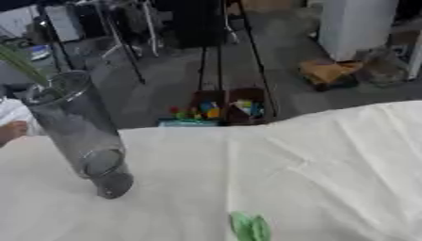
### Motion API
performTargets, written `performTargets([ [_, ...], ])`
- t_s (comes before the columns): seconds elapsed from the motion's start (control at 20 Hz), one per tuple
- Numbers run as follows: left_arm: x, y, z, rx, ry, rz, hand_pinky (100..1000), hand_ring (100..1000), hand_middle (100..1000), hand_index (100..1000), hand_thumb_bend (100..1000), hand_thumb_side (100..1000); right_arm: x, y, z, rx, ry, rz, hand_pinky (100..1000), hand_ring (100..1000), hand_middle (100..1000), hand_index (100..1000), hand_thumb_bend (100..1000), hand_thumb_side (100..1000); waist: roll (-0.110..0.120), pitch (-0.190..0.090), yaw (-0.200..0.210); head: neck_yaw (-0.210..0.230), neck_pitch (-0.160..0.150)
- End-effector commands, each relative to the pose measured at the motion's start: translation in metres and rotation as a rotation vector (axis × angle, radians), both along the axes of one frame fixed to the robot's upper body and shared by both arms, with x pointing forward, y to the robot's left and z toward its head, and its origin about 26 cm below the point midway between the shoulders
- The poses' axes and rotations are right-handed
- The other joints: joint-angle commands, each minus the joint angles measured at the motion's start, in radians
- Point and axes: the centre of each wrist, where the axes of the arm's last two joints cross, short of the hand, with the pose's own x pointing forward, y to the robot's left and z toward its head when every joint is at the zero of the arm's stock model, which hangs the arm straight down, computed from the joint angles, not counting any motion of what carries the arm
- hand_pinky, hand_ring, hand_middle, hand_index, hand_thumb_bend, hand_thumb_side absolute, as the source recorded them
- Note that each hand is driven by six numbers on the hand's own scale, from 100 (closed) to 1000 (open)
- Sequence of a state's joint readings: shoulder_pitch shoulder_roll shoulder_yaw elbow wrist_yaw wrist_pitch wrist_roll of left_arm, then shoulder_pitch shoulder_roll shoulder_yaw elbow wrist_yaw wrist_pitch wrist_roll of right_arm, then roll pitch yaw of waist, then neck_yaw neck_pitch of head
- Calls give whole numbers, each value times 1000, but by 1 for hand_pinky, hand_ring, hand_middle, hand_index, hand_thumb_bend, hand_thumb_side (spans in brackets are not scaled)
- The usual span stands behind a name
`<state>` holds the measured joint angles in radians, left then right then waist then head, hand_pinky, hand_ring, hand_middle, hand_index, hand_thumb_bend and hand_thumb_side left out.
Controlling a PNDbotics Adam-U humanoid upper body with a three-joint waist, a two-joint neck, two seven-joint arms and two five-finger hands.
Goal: Arrange flowers into the vase.
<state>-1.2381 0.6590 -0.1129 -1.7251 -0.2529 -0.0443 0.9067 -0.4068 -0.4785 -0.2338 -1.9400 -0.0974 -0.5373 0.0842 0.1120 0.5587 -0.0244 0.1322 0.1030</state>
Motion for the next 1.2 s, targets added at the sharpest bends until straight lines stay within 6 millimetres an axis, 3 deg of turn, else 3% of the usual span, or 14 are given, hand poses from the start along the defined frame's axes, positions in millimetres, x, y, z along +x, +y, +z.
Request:
performTargets([
  [0.05, -4, 3, 6, -3, -19, 12, 100, 100, 100, 100, 100, 536, 2, -2, -1, -10, 5, -7, 606, 835, 457, 785, 100, 862, 7, -13, 4, 3, -14],
  [1.2, 12, 17, 10, -51, 28, 53, 100, 100, 100, 100, 100, 566, 2, -3, -1, -25, 9, -5, 609, 840, 452, 787, 100, 862, 9, 1, 3, 10, -26],
])
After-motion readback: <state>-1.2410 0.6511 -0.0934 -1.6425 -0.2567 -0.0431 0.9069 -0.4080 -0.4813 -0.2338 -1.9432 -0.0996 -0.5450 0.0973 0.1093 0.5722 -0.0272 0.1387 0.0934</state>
